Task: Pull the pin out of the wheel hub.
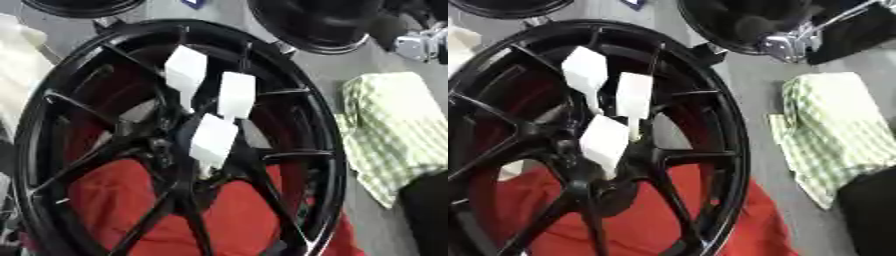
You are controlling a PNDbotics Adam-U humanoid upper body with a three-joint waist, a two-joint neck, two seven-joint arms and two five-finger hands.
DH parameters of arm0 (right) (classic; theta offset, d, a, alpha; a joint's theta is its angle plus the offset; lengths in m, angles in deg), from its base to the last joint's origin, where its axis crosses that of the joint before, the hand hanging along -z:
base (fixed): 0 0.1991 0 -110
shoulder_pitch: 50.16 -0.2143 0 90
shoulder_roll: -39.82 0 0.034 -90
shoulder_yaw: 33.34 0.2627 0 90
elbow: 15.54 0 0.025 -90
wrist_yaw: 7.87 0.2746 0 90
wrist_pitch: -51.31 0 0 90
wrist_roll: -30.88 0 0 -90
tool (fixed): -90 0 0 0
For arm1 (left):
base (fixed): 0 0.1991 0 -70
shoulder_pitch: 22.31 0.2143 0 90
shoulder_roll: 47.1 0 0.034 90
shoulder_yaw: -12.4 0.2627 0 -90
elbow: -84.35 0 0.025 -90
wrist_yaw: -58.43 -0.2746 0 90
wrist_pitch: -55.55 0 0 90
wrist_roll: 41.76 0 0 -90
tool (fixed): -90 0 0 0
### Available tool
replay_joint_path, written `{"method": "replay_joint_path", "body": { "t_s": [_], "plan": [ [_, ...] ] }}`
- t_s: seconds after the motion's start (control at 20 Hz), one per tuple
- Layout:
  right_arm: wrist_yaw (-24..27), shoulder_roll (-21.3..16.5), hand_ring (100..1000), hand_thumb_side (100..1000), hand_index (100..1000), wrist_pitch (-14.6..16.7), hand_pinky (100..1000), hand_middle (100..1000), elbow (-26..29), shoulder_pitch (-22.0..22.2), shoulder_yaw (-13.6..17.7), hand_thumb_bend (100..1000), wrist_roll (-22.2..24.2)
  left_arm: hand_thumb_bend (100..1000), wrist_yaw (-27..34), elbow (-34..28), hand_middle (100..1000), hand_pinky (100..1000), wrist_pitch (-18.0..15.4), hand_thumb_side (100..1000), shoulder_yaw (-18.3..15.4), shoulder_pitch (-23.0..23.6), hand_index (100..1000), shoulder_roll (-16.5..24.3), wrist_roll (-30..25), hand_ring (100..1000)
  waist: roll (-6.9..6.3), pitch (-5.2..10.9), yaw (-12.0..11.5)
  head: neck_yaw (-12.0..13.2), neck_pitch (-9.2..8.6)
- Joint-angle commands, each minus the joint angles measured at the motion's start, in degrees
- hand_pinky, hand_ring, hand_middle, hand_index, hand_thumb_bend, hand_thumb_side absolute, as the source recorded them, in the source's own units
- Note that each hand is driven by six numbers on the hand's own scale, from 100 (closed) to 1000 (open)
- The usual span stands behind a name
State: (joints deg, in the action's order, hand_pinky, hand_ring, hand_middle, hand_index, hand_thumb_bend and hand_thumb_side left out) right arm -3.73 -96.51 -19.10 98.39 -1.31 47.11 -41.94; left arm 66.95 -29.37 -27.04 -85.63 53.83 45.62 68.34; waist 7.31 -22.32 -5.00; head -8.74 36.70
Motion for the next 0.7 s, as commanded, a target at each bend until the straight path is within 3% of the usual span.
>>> {"method": "replay_joint_path", "body": {
  "t_s": [0.05,0.4,0.7],
  "plan": [
    [-0.12,-1.29,809,100,750,0.02,857,667,0.67,-0.75,0.62,195,0.2,100,0.03,-0.87,541,687,0.0,840,-0.52,-0.15,668,0.66,0.08,559,-0.24,1.42,0.07,-0.25,-0.23],
    [-0.16,-1.33,810,100,754,0.83,858,672,0.67,-0.74,0.27,211,0.72,100,0.03,-0.87,542,687,0.04,840,-0.51,-0.16,667,0.63,0.05,559,-0.18,1.43,-0.07,-0.37,-0.27],
    [-1.61,-1.33,813,103,767,4.83,858,685,0.67,-1.72,-1.43,249,2.92,100,0.13,-0.87,542,688,0.0,838,-0.4,-0.34,668,0.7,-0.08,560,-0.12,1.92,-0.21,-1.32,-0.71]
  ]
}}
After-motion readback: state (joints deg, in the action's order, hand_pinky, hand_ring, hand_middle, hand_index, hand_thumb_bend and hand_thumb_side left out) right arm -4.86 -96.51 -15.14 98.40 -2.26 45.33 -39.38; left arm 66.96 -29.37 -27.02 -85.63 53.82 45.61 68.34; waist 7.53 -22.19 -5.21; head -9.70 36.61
